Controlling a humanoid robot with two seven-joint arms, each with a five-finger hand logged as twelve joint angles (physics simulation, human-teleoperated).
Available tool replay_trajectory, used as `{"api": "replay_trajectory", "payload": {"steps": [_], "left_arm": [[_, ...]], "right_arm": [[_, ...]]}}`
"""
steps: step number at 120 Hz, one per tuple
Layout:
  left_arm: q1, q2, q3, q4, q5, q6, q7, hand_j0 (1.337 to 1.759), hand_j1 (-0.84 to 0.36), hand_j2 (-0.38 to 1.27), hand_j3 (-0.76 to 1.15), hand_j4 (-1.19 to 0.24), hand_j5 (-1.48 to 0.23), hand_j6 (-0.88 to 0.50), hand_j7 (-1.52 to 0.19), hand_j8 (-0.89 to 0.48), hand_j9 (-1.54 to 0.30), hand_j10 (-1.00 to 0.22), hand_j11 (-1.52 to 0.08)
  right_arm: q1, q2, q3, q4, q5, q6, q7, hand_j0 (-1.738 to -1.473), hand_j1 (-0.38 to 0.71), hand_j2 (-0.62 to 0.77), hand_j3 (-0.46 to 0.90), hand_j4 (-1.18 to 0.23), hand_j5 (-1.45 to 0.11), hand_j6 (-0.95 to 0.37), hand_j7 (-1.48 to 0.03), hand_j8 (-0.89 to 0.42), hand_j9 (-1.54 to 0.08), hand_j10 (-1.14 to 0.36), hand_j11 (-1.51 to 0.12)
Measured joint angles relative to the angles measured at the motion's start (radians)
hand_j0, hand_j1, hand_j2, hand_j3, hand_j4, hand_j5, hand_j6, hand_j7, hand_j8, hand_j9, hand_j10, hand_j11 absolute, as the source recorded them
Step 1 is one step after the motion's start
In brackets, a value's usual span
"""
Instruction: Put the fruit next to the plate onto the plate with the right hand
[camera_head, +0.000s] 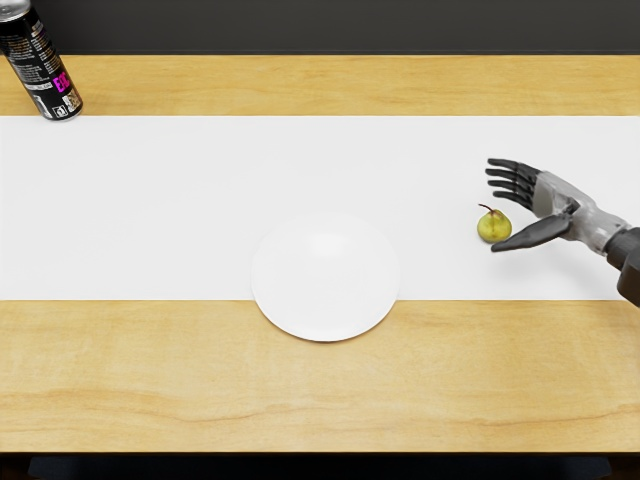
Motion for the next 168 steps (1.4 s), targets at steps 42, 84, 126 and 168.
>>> {"api": "replay_trajectory", "payload": {"steps": [42,84,126,168], "left_arm": [[0.0,0.0,0.0,0.0,0.0,0.0,0.0,1.658,0.35,0.0,0.0,0.0,0.0,0.0,0.0,0.0,0.0,0.0,0.0],[0.0,0.0,0.0,0.0,0.0,0.0,0.0,1.658,0.35,0.0,0.0,0.0,0.0,0.0,0.0,0.0,0.0,0.0,0.0],[0.0,0.0,0.0,0.0,0.0,0.0,0.0,1.658,0.35,0.0,0.0,0.0,0.0,0.0,0.0,0.0,0.0,0.0,0.0],[0.0,0.0,0.0,0.0,0.0,0.0,0.0,1.658,0.35,0.0,0.0,0.0,0.0,0.0,0.0,0.0,0.0,0.0,0.0]], "right_arm": [[0.001,0.02,-0.027,-0.032,-0.006,0.0,0.0,-1.658,-0.03,-0.05,0.0,-0.27,-0.35,-0.27,-0.35,-0.27,-0.35,-0.27,-0.35],[0.003,0.029,-0.027,-0.034,-0.004,0.001,0.0,-1.658,0.0,-0.05,0.0,-0.3,-0.38,-0.3,-0.38,-0.3,-0.38,-0.3,-0.38],[0.005,0.045,-0.028,-0.04,-0.005,0.002,0.0,-1.658,0.01,-0.06,0.0,-0.3,-0.39,-0.3,-0.39,-0.3,-0.39,-0.3,-0.39],[0.002,0.046,-0.038,-0.054,-0.005,0.0,0.0,-1.658,0.03,-0.06,0.0,-0.32,-0.42,-0.33,-0.42,-0.32,-0.42,-0.32,-0.42]]}}
